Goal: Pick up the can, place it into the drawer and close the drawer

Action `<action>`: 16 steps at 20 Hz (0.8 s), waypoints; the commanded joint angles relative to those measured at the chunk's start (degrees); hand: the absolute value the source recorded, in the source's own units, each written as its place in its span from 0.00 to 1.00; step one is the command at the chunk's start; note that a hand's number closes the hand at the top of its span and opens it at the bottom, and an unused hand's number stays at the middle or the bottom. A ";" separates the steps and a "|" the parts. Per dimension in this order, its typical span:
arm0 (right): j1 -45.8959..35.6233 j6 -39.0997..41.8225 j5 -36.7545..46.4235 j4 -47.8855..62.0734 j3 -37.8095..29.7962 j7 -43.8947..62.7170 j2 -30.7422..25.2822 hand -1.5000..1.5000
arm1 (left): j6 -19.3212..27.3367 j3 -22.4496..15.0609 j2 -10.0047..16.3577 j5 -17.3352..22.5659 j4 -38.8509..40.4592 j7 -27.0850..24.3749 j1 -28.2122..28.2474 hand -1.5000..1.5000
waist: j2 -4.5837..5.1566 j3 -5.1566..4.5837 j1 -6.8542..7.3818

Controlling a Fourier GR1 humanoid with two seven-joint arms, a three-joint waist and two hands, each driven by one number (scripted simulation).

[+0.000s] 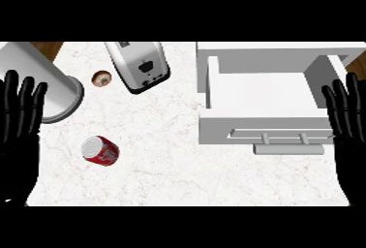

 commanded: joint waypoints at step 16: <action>6.32 -0.76 -2.01 5.21 -4.51 6.83 -0.36 0.00 | -53.94 2.95 32.68 39.22 12.55 0.18 8.39 0.00 | -0.02 -1.24 -0.08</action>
